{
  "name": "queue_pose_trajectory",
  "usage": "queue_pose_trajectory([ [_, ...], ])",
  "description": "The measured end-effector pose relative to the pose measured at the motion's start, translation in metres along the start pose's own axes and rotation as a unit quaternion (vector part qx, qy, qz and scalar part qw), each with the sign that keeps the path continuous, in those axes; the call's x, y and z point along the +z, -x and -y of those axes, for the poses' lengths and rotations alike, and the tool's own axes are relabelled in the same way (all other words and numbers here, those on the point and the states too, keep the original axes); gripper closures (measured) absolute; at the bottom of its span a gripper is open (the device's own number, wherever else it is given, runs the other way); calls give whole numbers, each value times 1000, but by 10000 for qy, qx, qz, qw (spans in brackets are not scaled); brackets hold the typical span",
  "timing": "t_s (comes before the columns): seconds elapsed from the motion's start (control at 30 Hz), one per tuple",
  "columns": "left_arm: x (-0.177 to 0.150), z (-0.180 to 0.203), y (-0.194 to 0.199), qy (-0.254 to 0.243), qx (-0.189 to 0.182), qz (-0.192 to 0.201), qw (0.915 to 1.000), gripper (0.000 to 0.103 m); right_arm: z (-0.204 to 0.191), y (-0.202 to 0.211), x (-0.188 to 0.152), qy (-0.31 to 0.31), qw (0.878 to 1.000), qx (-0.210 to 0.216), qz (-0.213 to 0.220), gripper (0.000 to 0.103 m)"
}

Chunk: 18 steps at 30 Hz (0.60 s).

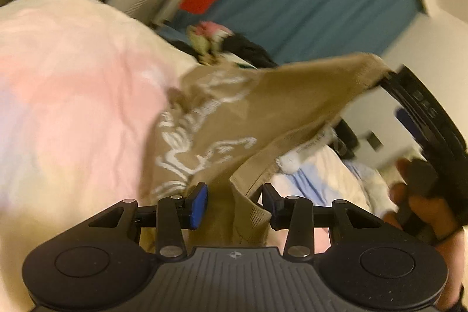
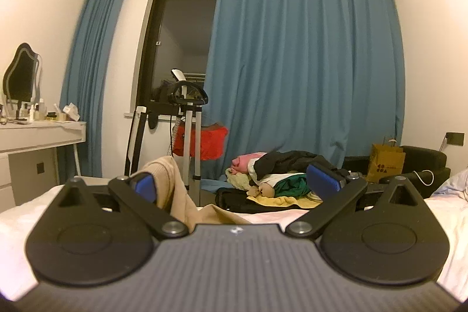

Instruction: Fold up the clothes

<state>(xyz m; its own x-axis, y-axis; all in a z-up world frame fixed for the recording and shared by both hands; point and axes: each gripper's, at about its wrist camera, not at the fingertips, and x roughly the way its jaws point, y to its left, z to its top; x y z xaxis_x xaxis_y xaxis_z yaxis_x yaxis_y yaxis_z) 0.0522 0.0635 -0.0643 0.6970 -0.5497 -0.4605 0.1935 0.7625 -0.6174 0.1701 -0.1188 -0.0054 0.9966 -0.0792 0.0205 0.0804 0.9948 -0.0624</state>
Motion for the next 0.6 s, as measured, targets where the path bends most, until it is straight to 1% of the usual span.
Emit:
queue_pose_trajectory([
  [0.13,-4,0,22,118,448,595,9972,59,1,4,-1,-80,9999,-112,91,0],
  [0.2,-7,0,29,220,554,725,9956,58,4,5,-2,-171,9996,-161,132,0],
  [0.27,-10,-6,36,466,723,718,9937,57,8,7,-2,-263,9991,-281,189,0],
  [0.3,-13,-9,37,587,821,621,9930,57,9,8,-1,-314,9986,-360,234,0],
  [0.37,-18,-12,37,612,1048,418,9917,56,13,10,-1,-409,9976,-460,311,0],
  [0.4,-20,-12,37,596,1166,328,9908,51,15,11,-1,-447,9972,-503,335,0],
  [0.43,-23,-12,37,579,1284,238,9897,43,17,12,-1,-466,9969,-525,343,0],
  [0.47,-25,-11,39,544,1378,229,9887,41,18,13,-1,-485,9967,-547,351,0],
  [0.53,-27,-6,47,434,1512,391,9868,41,21,15,-3,-457,9966,-614,299,0],
  [0.6,-25,-1,57,373,1648,669,9833,41,23,18,-7,-403,9966,-690,221,0],
])
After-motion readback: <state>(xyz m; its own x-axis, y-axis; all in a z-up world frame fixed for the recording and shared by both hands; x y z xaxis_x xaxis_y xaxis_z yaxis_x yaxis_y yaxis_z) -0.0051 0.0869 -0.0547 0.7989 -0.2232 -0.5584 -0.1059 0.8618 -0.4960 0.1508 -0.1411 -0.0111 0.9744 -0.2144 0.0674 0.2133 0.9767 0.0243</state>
